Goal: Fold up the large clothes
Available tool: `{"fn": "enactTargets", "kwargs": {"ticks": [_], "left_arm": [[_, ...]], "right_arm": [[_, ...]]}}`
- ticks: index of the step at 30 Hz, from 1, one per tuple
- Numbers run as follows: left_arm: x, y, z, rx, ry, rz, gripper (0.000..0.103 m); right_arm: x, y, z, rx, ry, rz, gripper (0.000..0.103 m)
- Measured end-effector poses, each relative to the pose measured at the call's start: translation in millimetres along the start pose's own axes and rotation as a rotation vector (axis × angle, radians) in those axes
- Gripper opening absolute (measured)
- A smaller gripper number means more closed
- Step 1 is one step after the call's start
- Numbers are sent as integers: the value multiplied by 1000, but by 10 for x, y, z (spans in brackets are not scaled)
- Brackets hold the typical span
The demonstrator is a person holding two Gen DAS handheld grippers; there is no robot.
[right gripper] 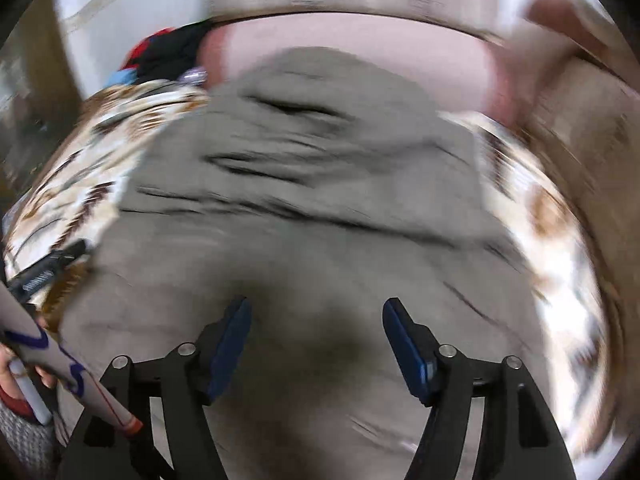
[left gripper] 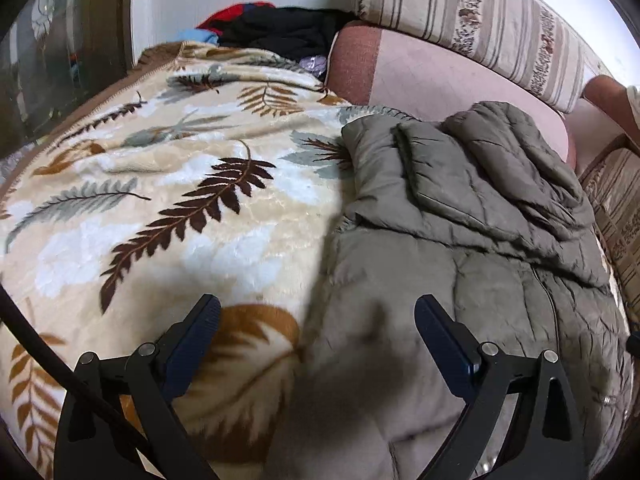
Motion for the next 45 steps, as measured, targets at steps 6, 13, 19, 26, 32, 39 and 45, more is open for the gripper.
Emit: {"fn": "enactTargets", "kwargs": {"ticks": [6,13,19,26,32,39,45], "left_arm": [[366,400,318,8,-91,-13,97],[651,776,803,-81,-133,7,97],[891,987,1025,-101,-169,13,97],[1117,1093,1127,-89,-225,-3,97],[1121,1087,1151,-95,-235,-15,97],[1056,1024,1159,-114,-222,-18,97],[938,914,1151,-150,-187,-33,97]], "right_arm": [[664,273,519,45,-158,54,77],[676,201,672,86,-181,-20,77],[531,216,790,115,-113,-12,77],[528,223,960,124,-82,-11,79],[618,210,1033,121,-112,-13,79],[619,185,1058,105,-115,-4,79],[598,152,1057,91,-111,3,80]]}}
Point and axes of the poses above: each gripper's, at about its wrist camera, not at the fingertips, and y roughly against the way its jaws point, x to its right, z to its underside, the point moved 3 cm from there along -y, roughly the way its jaws point, and after that the axes turned 10 degrees about y, right-handed, at the moved point
